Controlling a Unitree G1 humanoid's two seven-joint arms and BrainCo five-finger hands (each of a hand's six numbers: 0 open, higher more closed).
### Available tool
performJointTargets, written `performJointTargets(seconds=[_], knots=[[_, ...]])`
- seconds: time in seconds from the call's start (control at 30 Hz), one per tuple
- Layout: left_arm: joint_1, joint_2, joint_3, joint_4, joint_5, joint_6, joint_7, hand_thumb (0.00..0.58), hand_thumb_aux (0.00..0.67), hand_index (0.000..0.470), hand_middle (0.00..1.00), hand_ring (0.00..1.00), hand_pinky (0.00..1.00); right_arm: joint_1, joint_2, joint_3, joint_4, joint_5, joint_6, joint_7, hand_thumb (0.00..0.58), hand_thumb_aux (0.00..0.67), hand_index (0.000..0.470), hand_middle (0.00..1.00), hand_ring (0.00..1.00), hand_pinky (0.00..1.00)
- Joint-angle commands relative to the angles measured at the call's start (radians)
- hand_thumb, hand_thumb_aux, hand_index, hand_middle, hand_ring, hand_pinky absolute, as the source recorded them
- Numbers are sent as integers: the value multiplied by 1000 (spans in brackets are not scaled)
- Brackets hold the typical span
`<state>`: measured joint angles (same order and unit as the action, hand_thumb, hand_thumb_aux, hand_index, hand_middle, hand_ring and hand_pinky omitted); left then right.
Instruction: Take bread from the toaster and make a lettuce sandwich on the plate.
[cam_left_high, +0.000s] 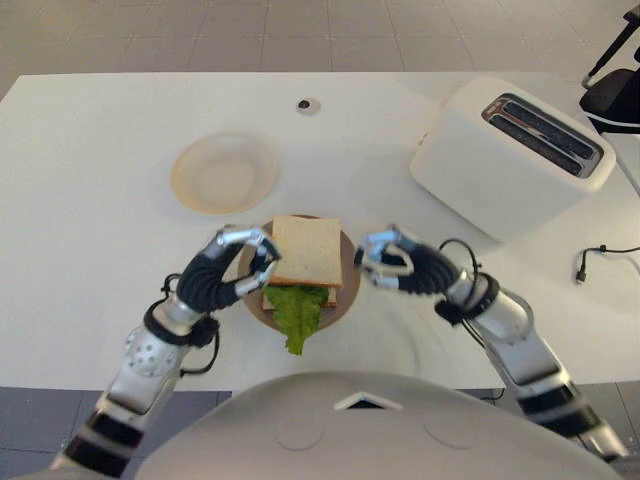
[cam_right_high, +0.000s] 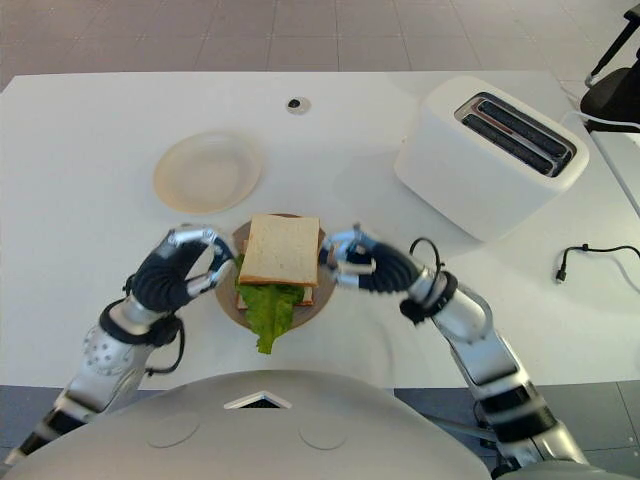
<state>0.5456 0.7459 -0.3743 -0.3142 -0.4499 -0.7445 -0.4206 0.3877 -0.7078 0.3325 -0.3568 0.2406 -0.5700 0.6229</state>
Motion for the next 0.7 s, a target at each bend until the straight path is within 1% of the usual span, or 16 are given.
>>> performJointTargets(seconds=[0.03,0.07,0.1,0.17,0.23,0.33,0.37,0.4,0.43,0.47,0.5,0.53,0.6,0.63,0.67,0.7], knots=[[191,132,54,91,-78,2,-183,580,670,470,1000,1000,1000,116,-136,52,24,16,-50,183,580,670,470,1000,1000,1000],[213,141,91,120,-57,11,-188,580,670,470,1000,1000,1000,121,-141,61,32,-10,-45,201,580,670,470,1000,1000,1000],[226,147,119,156,7,27,-185,580,670,470,1000,1000,1000,118,-139,67,44,-46,-40,207,580,670,470,1000,1000,1000],[213,146,140,228,190,83,-162,580,670,470,1000,1000,1000,96,-115,86,81,-133,-27,199,580,670,470,1000,1000,1000],[136,98,111,268,385,149,-132,580,670,470,1000,1000,1000,60,-63,110,125,-229,-8,162,580,670,470,1000,1000,1000],[-28,-53,57,297,586,202,-46,580,670,470,1000,1000,1000,-15,55,97,178,-324,47,55,580,670,470,1000,1000,1000],[-71,-97,44,304,627,214,-21,579,644,452,1000,1000,1000,-38,91,85,193,-346,71,17,580,670,470,1000,1000,1000],[-116,-145,25,310,669,224,3,546,507,356,1000,1000,1000,-63,127,65,211,-374,100,-30,580,670,470,1000,1000,1000],[-160,-196,12,321,705,243,33,558,539,378,1000,1000,1000,-87,161,39,233,-397,133,-83,580,670,470,1000,1000,1000],[-198,-236,-1,330,742,252,59,576,612,429,1000,1000,1000,-106,188,17,255,-421,158,-129,580,670,470,1000,1000,1000],[-234,-278,-7,346,755,265,83,557,536,376,1000,1000,1000,-126,221,-11,278,-437,190,-184,580,670,470,1000,1000,1000],[-272,-321,-10,370,768,279,114,577,620,435,1000,1000,1000,-148,254,-36,301,-453,220,-239,580,670,470,1000,1000,1000],[-332,-388,-13,418,793,294,168,576,612,429,1000,1000,1000,-189,318,-85,341,-457,275,-333,580,670,470,1000,1000,1000],[-363,-417,-10,450,808,300,200,579,638,448,1000,1000,1000,-206,341,-105,358,-464,293,-375,580,670,470,1000,1000,1000],[-393,-440,-5,482,826,305,236,577,623,437,1000,1000,1000,-217,360,-120,371,-464,307,-402,580,670,470,1000,1000,1000],[-437,-470,4,533,860,321,302,580,670,470,1000,1000,1000,-225,375,-127,382,-470,313,-425,580,670,470,1000,1000,1000]])
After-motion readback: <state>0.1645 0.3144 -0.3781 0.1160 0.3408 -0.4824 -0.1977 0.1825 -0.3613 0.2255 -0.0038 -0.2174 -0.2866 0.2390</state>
